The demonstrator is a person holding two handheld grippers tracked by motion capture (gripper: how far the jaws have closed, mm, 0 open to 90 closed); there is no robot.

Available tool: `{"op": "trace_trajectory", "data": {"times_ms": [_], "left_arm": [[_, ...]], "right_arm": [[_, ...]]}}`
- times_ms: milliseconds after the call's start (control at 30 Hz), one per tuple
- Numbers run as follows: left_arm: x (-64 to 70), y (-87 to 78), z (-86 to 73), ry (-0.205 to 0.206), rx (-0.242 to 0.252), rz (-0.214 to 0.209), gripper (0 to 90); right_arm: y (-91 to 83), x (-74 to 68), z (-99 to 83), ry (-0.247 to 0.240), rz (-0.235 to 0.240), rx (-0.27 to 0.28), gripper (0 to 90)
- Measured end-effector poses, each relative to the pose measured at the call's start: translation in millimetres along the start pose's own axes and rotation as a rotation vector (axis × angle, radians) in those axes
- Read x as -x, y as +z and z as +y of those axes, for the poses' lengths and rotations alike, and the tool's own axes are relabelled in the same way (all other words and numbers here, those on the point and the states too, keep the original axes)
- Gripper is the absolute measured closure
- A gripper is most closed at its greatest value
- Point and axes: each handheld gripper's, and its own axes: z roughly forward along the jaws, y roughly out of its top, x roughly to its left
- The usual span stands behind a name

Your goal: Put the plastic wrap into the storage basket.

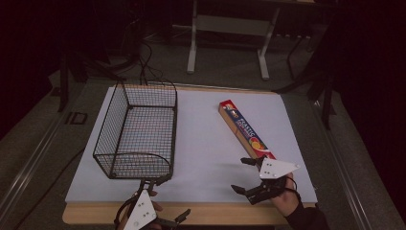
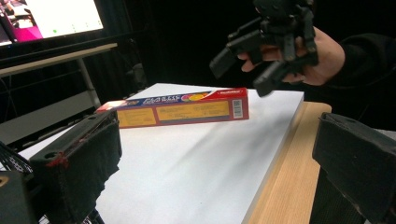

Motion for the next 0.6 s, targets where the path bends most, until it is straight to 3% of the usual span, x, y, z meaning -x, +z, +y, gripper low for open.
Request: {"op": "trace_trajectory", "data": {"times_ms": [300, 400, 600], "left_arm": [[-0.6, 0.3, 0.2, -0.003, 0.003, -0.006, 1.8], [-0.4, 0.1, 0.2, -0.003, 0.004, -0.009, 1.8], [-0.6, -0.1, 0.5, -0.009, 0.011, -0.015, 1.8]], "right_arm": [[5.7, 20.5, 20.2, 0.079, -0.086, 0.034, 9.7], [8.0, 27.1, 25.3, 0.083, -0.131, 0.014, 9.7], [8.5, 43.6, 36.1, 0.091, -0.16, 0.02, 9.7]]}}
